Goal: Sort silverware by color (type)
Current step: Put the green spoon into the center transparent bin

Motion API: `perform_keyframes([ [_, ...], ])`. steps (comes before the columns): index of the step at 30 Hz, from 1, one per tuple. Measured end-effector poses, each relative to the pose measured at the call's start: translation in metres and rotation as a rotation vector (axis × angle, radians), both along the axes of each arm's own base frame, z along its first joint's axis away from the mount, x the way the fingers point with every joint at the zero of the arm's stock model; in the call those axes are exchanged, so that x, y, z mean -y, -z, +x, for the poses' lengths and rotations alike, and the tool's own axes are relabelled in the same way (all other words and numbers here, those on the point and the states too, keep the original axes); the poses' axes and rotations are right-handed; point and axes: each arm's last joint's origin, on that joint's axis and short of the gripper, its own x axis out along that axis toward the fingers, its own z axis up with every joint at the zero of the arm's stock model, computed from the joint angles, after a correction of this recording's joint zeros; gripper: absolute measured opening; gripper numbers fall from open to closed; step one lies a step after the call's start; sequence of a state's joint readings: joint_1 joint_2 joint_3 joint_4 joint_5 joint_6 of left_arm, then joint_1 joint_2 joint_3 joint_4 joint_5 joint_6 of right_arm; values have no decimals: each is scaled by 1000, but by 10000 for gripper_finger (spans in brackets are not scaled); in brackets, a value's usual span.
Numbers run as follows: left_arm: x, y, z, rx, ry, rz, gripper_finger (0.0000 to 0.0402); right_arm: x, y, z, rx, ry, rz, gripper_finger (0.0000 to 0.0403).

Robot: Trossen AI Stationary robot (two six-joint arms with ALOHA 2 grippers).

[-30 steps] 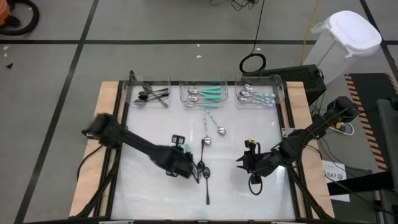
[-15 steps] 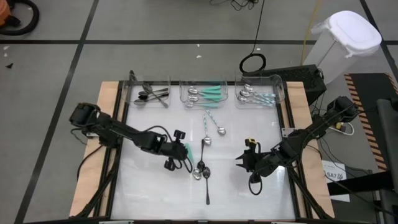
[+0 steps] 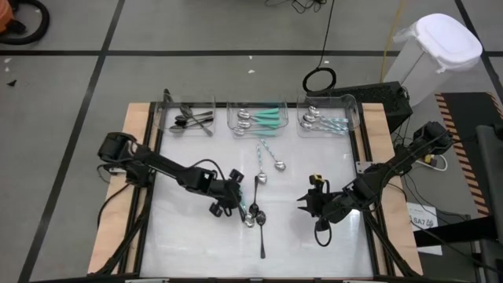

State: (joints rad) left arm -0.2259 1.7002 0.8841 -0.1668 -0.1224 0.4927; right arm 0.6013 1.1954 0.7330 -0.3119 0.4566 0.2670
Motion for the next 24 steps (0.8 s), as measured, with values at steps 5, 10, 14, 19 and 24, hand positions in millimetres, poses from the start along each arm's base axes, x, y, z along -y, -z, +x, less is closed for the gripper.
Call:
perform_keyframes([
  [5,2,17,8,-18,2,6,168,2,0,1,17,33,-32,105],
  [10,2,21,11,4,8,14,168,4,-1,2,19,30,-44,105],
  [14,3,20,13,12,37,32,168,6,-1,4,24,39,-46,105],
  [19,6,4,23,-59,67,33,168,8,-1,6,29,44,-48,105],
  [24,2,8,35,-190,118,-37,168,8,-3,8,52,35,-46,105],
])
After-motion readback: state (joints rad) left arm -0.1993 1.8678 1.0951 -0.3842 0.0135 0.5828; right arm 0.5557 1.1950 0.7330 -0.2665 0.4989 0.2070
